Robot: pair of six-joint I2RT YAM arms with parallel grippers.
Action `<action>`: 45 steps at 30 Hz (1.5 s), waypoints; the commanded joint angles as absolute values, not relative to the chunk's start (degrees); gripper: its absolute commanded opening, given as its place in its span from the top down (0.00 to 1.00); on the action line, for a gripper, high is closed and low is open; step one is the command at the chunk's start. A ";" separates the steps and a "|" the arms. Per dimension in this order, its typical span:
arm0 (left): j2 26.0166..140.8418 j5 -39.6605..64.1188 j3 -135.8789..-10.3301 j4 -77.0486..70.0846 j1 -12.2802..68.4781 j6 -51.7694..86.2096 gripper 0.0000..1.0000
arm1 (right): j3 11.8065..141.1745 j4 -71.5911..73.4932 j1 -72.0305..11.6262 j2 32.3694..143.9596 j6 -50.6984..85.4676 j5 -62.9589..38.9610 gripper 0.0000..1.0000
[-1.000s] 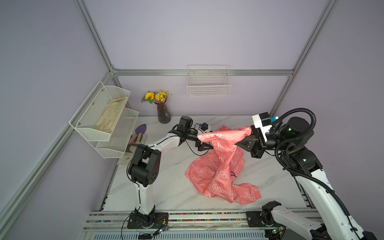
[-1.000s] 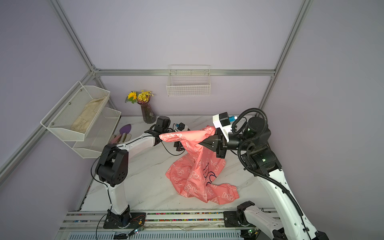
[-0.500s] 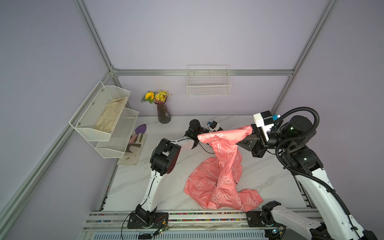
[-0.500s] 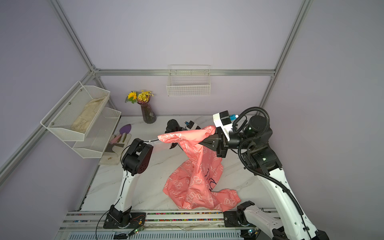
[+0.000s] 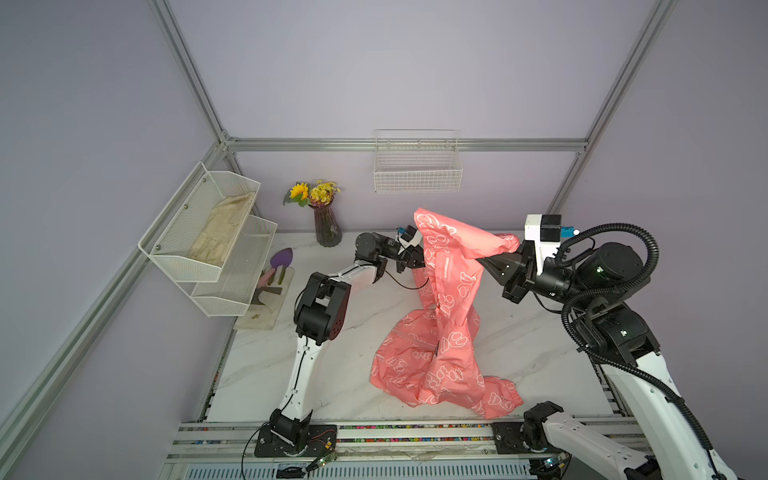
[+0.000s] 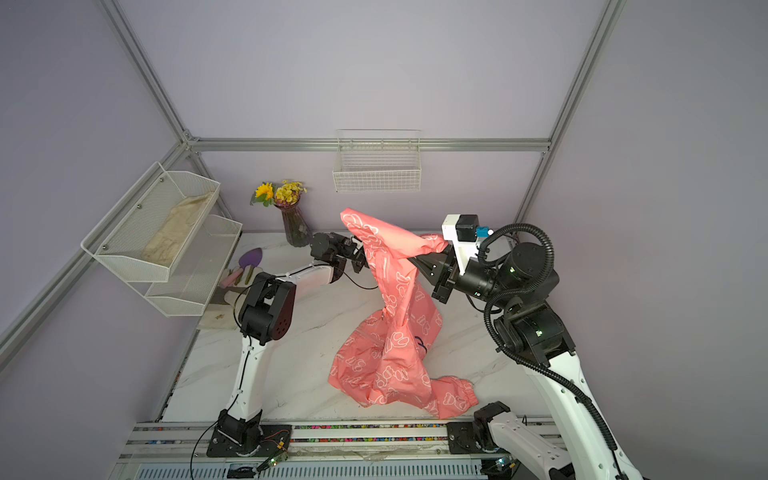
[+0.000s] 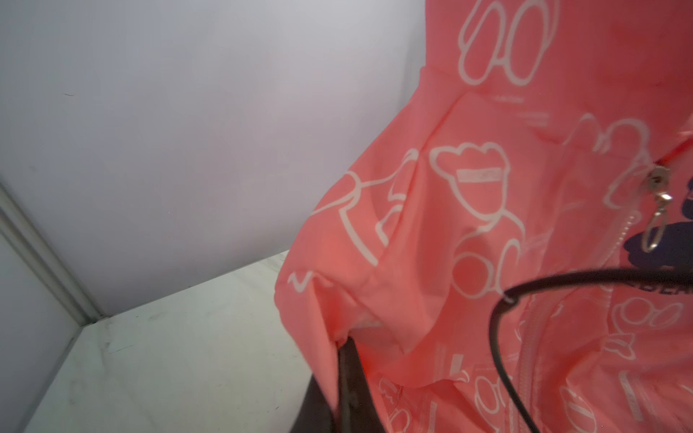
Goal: Unzip the jacket
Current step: Flatten out the jacket at the center of the board.
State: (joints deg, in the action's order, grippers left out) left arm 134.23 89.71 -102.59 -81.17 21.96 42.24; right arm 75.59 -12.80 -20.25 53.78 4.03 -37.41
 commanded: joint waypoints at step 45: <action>51.82 13.21 -78.76 32.11 21.17 -27.07 1.00 | 106.09 -8.54 -19.45 65.37 -37.07 8.12 1.00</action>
